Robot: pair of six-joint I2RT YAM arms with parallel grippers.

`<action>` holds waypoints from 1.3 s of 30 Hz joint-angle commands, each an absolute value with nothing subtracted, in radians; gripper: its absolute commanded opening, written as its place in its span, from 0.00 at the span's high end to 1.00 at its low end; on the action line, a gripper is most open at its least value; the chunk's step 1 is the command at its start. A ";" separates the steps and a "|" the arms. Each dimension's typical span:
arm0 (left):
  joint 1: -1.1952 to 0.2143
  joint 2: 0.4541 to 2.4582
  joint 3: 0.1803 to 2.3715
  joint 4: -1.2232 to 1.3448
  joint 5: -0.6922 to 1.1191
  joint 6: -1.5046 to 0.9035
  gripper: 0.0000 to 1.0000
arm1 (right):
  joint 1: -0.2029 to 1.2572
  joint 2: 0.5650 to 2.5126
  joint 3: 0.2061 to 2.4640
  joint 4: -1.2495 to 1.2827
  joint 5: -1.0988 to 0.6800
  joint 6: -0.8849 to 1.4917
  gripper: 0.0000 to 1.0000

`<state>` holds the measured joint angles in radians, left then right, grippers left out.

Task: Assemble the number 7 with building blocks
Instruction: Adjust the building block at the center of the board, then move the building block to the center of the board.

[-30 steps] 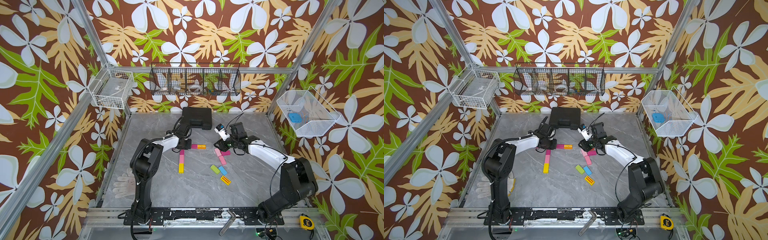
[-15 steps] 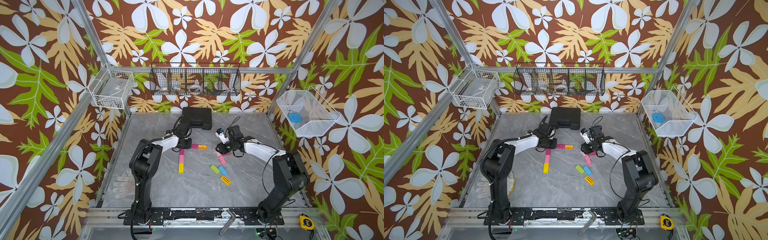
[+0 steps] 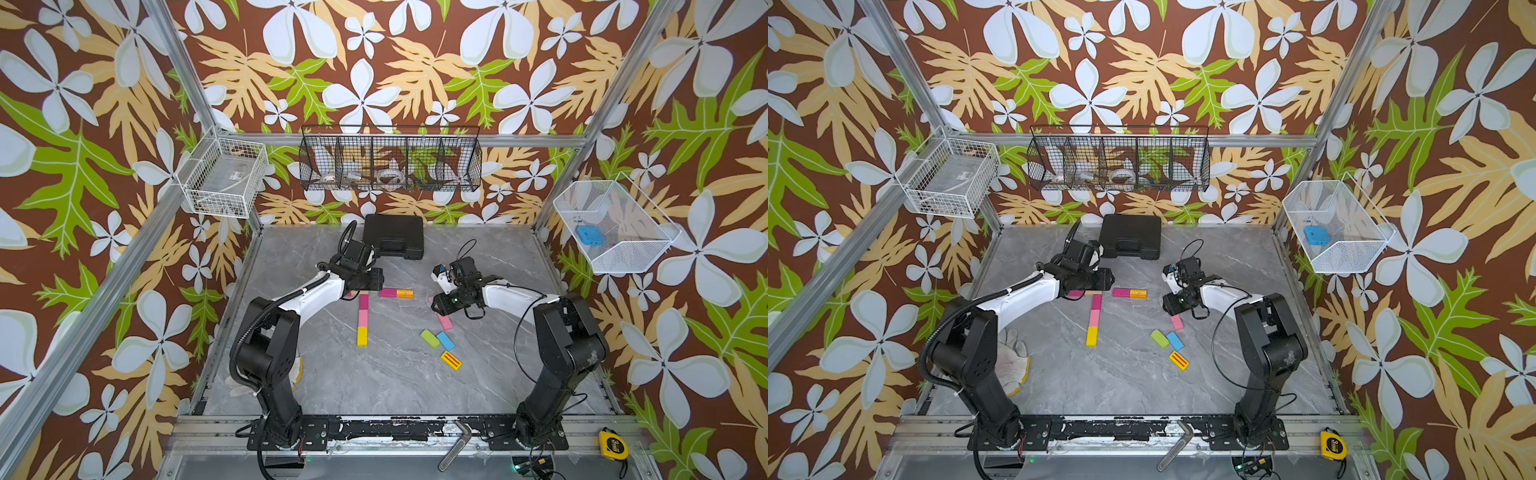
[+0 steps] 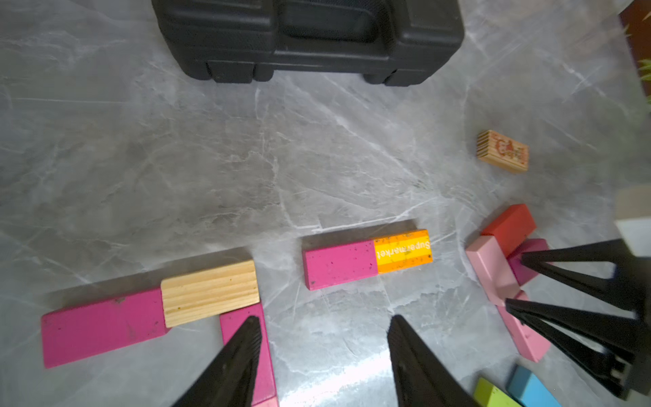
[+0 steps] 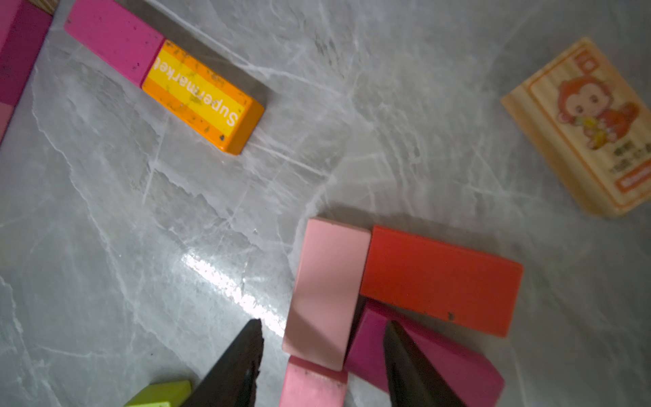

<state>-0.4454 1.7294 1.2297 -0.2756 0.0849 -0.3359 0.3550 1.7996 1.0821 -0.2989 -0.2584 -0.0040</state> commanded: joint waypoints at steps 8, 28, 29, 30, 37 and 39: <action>-0.446 1.605 1.137 -0.210 0.112 -0.357 0.27 | 0.382 1.851 1.093 -0.293 -0.239 0.044 0.46; -0.446 1.526 1.052 -0.099 0.159 -0.399 0.26 | 0.466 1.831 1.043 -0.224 -0.161 0.314 0.78; -0.446 1.518 1.044 -0.088 0.162 -0.403 0.26 | 0.476 1.817 1.027 -0.203 -0.169 0.342 0.80; -0.446 1.513 1.039 -0.082 0.168 -0.404 0.25 | 0.485 1.808 1.010 -0.185 -0.172 0.366 0.80; -0.446 1.481 1.026 -0.054 0.189 -0.411 0.26 | 0.565 1.781 0.979 -0.121 -0.110 0.504 0.81; -0.446 1.474 1.023 -0.052 0.193 -0.413 0.25 | 0.580 1.786 0.980 -0.094 -0.100 0.539 0.80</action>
<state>-0.4458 1.4845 1.0252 -0.0925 0.1745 -0.4103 0.5655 1.7859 0.9810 -0.1425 -0.1425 0.4519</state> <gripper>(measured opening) 0.744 0.225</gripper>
